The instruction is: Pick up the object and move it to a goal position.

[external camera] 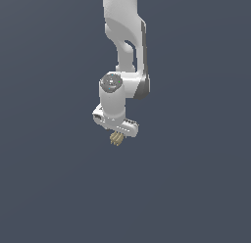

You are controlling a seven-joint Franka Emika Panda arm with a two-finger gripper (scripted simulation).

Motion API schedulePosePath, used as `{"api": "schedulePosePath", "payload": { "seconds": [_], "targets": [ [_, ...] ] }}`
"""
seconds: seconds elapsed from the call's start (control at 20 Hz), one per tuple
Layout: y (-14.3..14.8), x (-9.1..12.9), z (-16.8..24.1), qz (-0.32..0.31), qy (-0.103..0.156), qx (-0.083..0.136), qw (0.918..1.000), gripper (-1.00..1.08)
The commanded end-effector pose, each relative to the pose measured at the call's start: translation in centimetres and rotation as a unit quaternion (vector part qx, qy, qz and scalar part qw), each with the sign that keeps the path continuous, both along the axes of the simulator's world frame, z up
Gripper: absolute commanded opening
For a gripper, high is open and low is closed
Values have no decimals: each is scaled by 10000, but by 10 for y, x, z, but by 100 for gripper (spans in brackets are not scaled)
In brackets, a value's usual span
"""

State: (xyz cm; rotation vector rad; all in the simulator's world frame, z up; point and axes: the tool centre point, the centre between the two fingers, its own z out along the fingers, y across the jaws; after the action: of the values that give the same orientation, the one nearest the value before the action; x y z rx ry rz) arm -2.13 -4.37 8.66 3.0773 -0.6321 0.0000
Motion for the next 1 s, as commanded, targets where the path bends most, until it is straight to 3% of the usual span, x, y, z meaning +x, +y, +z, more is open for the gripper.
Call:
{"api": "schedulePosePath", "payload": {
  "seconds": [0.0,0.6,0.65,0.95],
  "targets": [
    [0,-1,-8,-4,4,0,10000,100],
    [0,-1,-46,-28,0,0,10000,100],
    [0,-1,-46,-28,0,0,10000,-100],
    [0,-1,-46,-28,0,0,10000,-100]
  ]
}}
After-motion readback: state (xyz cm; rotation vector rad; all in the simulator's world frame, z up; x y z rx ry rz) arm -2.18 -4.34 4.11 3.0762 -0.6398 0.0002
